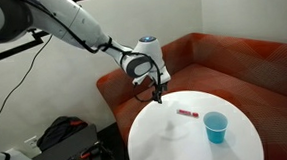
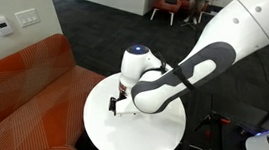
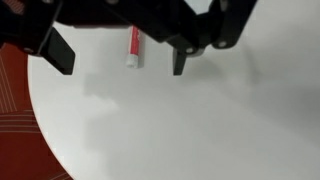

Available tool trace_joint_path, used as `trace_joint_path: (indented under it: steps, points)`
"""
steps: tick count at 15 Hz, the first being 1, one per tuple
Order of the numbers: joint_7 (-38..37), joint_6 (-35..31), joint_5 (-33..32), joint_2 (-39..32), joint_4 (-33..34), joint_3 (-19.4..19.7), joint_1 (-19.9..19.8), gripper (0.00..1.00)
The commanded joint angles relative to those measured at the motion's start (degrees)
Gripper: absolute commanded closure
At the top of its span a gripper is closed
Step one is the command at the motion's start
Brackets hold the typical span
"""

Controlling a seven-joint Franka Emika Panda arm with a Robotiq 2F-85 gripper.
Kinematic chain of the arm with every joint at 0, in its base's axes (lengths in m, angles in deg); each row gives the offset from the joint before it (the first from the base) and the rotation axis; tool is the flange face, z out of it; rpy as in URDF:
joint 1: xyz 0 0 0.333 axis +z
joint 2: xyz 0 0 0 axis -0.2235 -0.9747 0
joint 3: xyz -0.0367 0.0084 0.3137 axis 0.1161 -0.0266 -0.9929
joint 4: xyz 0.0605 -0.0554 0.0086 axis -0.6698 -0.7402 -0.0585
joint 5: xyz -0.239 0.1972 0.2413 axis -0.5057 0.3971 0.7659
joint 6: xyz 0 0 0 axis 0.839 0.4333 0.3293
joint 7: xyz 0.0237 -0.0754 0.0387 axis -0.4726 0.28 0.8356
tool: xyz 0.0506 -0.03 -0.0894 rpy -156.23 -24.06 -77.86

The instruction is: Put the red marker in the light blue cup

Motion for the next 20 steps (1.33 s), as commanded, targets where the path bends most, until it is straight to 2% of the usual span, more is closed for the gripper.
trace_joint_path:
  steps: [1,8,15,20]
  points:
    - [1.45,-0.58,1.83,-3.02,3.22,0.15,-1.66,0.00]
    - [5.38,-0.10,1.87,-9.90,10.69,0.64,-4.88,0.00]
    - [5.54,2.60,1.18,-17.44,20.86,2.10,-4.67,0.00]
    - [5.40,3.80,1.58,-21.29,25.15,1.82,-4.89,0.00]
